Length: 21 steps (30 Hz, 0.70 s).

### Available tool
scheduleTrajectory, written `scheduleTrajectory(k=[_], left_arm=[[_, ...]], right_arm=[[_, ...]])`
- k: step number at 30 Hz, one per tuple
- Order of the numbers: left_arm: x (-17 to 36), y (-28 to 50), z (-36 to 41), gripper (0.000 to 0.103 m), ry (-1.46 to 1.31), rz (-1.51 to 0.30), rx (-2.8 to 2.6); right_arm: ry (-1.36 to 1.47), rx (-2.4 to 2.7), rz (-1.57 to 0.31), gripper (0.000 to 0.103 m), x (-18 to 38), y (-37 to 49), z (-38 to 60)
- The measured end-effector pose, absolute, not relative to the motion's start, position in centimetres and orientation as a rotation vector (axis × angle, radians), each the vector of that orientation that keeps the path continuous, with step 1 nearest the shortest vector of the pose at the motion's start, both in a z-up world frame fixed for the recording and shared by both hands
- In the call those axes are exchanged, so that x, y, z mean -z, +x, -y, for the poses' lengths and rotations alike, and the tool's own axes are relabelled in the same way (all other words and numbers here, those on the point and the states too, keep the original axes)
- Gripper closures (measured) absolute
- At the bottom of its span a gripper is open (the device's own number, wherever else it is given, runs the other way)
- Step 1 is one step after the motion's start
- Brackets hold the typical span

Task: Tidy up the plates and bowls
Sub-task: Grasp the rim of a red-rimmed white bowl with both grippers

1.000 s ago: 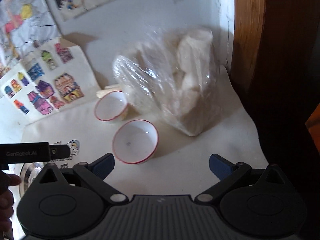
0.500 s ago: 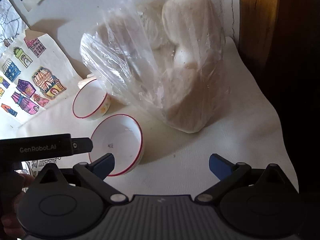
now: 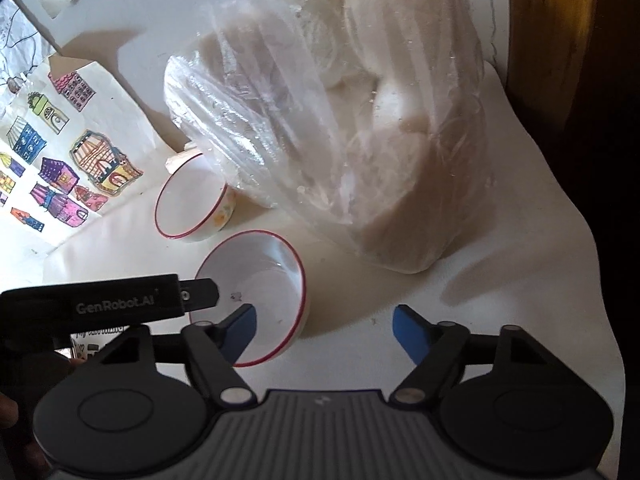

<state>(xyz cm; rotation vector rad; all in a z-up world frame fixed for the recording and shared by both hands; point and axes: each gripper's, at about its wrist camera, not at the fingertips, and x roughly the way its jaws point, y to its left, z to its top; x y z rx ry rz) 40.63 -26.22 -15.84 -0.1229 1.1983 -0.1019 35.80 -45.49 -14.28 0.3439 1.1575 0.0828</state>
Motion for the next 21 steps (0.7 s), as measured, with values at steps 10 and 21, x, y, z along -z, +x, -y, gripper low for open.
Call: scheduleTrajectory(k=[10,21], left_arm=[[16.3,40.2,26.2,0.080,-0.210,-1.216,0.159],[16.6,39.3,25.6,0.097,-0.267,-1.212,0.186]], right_arm=[[0.355,-0.118,-1.181,0.061,15.6,36.2,44.2],[0.360,-0.161,-1.162,0.083,15.4,36.2,43.6]])
